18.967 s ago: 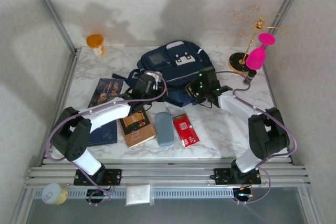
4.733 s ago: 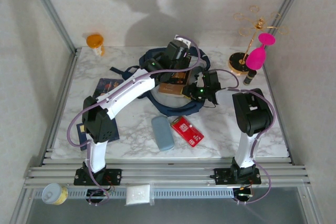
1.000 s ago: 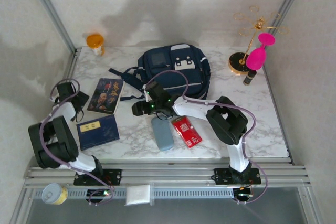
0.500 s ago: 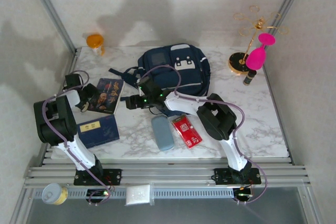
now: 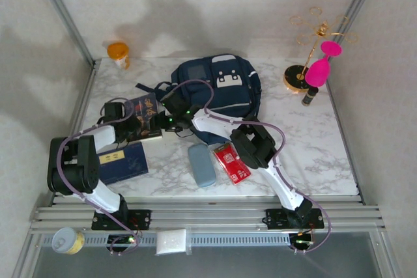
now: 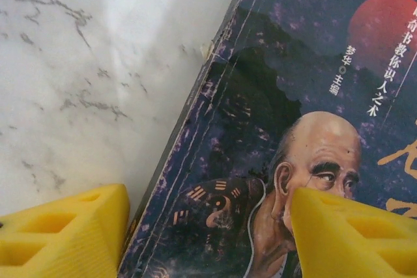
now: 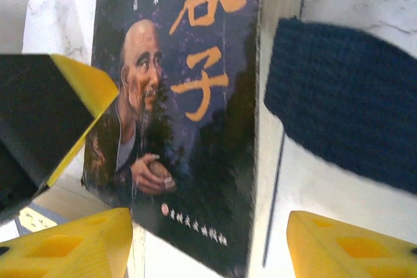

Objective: Pack books, pencil case, and school supplies into a backpack

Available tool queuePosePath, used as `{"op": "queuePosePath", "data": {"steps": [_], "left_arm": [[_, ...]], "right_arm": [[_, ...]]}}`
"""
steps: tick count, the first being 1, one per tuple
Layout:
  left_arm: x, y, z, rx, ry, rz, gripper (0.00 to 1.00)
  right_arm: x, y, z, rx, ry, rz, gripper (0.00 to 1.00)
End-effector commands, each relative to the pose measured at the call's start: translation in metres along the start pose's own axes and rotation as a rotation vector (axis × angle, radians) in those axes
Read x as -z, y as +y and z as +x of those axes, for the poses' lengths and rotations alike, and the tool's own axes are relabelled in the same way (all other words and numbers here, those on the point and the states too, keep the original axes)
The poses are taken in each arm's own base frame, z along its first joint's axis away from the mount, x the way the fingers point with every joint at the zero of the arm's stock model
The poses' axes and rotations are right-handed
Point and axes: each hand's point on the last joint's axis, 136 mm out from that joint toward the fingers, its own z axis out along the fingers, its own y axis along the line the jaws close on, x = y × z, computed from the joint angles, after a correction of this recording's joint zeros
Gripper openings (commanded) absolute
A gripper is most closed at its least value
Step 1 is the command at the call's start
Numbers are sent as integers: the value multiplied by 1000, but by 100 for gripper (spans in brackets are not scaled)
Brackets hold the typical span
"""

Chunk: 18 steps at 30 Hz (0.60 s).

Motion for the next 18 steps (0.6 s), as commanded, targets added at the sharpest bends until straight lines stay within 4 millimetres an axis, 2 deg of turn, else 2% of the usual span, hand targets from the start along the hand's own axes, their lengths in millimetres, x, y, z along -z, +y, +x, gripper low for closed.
{"op": "queuePosePath", "data": {"steps": [1,7,9,14,18], "left_arm": [[4,18,32,25,105,-73,62],[4,13,40,17,123,-25,58],[4,17,39,7,120,-46,58],[4,20,39,8,115,-55,57],[3,26,41,12,108,-75,56]], "right_arm": [[-14,-4,1,-29,40,17,62],[-26,-10,-8,-17,29,45,58],[-29,-12,-9,-3,29,56,59],[-24,10,-5,41,54,-18,57],[-7,24,-14,82,17,-15,56]]}}
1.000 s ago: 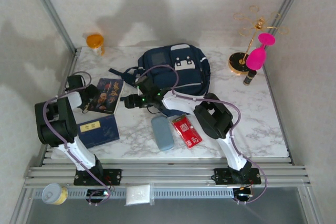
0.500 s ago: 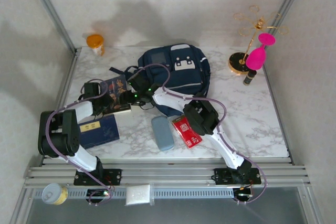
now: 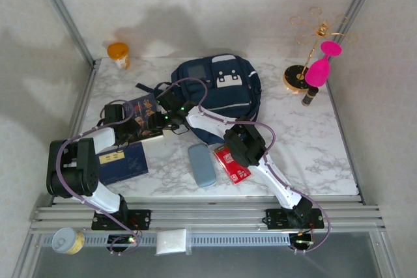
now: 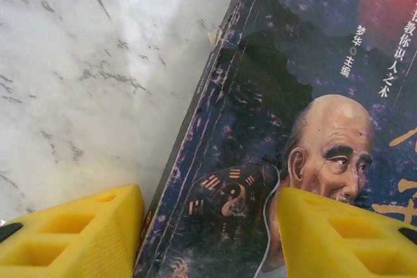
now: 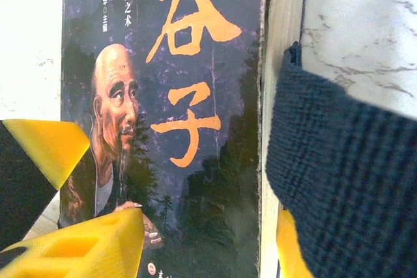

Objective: Pack books, pencil case, and school supplies into a backpack

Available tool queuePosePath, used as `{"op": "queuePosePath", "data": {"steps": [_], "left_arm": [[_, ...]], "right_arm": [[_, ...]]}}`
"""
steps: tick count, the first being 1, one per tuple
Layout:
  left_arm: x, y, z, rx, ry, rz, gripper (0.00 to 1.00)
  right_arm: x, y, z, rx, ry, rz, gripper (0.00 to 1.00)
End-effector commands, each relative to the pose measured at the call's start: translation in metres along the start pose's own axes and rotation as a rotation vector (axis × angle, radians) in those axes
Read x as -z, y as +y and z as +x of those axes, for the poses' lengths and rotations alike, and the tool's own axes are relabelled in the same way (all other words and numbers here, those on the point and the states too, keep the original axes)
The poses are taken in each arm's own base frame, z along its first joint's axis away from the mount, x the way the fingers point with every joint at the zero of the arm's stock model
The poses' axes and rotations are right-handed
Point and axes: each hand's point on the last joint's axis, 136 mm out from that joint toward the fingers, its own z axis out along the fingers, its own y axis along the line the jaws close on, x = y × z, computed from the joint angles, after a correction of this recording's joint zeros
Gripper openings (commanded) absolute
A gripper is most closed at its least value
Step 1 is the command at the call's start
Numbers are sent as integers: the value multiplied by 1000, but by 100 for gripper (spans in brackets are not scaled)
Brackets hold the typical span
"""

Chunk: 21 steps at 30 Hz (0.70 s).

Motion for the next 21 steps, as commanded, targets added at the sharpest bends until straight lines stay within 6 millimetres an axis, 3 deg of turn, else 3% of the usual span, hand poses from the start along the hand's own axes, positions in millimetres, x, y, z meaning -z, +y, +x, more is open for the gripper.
{"op": "queuePosePath", "data": {"steps": [1,7,16,21], "left_arm": [[-1,21,33,3,95,-75,56],[0,24,32,-2,87,-86,56],[-1,32,32,0,75,-122,56],[0,31,31,0,72,-119,55]], "right_arm": [[21,29,-8,72,-31,-31,56],[25,39,-2,88,-12,-56,51],[52,68,-10,116,-42,-134,48],[49,62,-8,117,-33,-109,47]]}}
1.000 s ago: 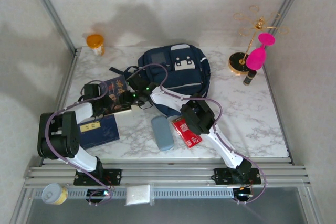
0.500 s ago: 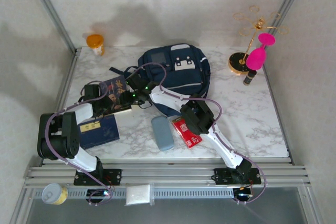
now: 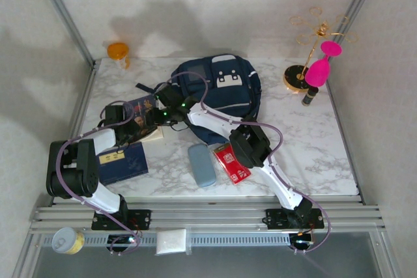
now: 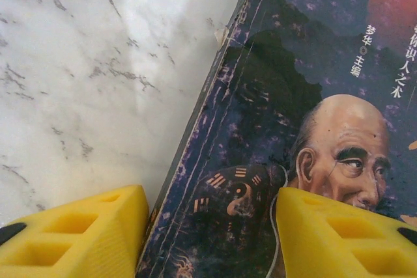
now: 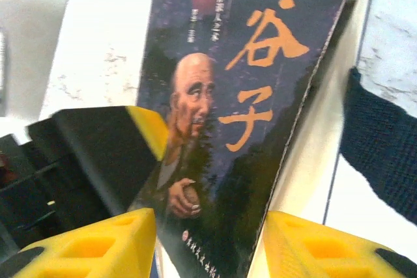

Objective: Pack books, pencil case, and school supplies into a backpack

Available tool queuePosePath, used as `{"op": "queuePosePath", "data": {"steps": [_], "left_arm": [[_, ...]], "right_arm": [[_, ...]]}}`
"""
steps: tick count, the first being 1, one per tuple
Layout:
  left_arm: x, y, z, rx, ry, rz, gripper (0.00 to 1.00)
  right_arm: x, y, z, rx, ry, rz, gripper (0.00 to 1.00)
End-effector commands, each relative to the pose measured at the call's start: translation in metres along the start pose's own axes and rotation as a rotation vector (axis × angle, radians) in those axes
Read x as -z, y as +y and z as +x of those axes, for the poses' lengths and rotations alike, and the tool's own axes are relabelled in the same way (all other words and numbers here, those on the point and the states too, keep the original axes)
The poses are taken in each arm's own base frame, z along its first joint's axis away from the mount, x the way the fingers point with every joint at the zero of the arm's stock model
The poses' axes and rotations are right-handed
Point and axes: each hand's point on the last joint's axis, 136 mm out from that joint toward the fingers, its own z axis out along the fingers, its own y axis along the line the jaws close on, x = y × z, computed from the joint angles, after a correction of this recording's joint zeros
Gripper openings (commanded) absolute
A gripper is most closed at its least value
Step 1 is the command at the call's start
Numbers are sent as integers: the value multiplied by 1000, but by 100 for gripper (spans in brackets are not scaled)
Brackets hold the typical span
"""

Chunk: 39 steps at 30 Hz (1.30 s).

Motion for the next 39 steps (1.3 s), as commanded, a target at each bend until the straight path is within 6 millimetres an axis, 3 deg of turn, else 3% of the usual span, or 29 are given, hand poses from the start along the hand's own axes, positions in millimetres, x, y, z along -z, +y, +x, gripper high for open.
{"op": "queuePosePath", "data": {"steps": [1,8,14,16,24,31,39], "left_arm": [[0,27,30,3,85,-102,55],[-1,27,32,3,91,-95,55],[-1,28,32,1,89,-98,54],[0,30,31,2,83,-110,54],[2,29,30,-3,79,-108,54],[1,31,30,-1,76,-116,54],[3,28,32,1,82,-97,53]], "right_arm": [[9,22,2,33,3,-33,47],[-1,0,5,-21,37,18,46],[-6,-41,7,-62,31,166,55],[-13,-47,12,-73,52,162,58],[-33,-38,21,-76,100,77,57],[-30,-8,20,-52,118,-40,52],[-22,-9,20,-44,128,-14,52]]}}
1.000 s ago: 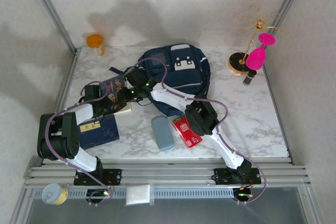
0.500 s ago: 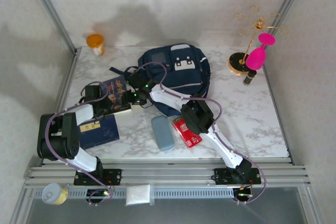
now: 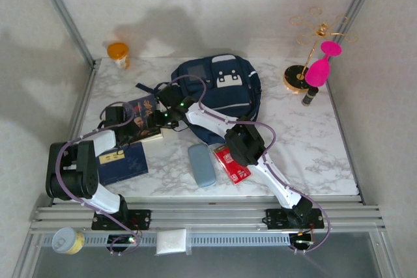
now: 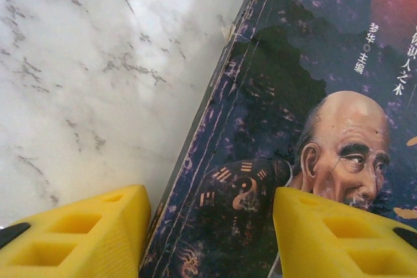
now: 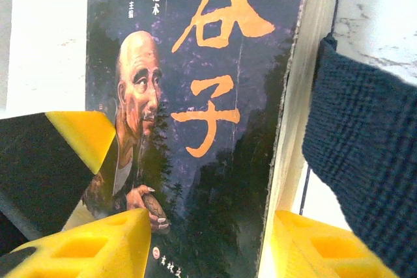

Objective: Pack books, pencil case, and school supplies into a backpack

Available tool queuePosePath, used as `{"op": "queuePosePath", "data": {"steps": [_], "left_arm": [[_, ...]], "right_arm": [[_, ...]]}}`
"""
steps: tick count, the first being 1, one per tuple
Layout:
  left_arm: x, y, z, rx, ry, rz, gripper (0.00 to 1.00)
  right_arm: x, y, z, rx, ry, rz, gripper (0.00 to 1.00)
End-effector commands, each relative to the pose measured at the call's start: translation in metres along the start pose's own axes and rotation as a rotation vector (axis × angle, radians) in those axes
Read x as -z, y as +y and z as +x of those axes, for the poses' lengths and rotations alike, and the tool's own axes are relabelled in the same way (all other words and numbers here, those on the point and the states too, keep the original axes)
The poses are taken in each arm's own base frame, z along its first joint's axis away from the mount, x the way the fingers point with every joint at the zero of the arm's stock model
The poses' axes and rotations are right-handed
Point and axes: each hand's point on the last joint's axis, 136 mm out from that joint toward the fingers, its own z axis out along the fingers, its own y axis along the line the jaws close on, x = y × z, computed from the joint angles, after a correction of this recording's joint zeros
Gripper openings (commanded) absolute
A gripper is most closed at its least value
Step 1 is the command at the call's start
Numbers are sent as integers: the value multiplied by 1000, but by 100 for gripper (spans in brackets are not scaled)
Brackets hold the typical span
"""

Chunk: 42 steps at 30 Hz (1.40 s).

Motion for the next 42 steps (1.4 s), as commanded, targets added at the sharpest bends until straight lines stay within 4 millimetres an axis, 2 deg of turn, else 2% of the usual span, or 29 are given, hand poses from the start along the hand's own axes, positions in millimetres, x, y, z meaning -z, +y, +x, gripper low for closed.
{"op": "queuePosePath", "data": {"steps": [1,7,9,13,16,18,24,29,33,38,41,42], "left_arm": [[1,25,30,0,94,-91,53],[1,25,33,4,98,-81,52],[1,26,34,4,98,-85,52],[3,24,36,2,99,-75,51],[5,30,35,-11,90,-103,51],[5,31,35,-14,90,-109,50],[4,30,36,-2,89,-100,49],[3,30,34,-7,88,-105,49],[3,31,34,-11,85,-108,49],[3,30,35,-6,90,-99,49],[3,28,35,-6,90,-94,49],[3,28,34,-6,88,-94,49]], "right_arm": [[5,10,5,25,19,-3,53],[-5,-28,10,2,13,119,58],[-13,-24,15,-3,38,81,58],[-21,-2,23,19,64,-7,56],[-14,19,21,36,66,-73,52],[-6,27,17,42,55,-90,51],[18,35,7,67,-2,-69,46],[21,33,5,70,-13,-49,41],[23,48,5,71,-9,-128,37],[10,33,9,49,13,-92,28],[9,26,6,38,8,-76,24],[10,26,5,40,4,-76,19]]}}
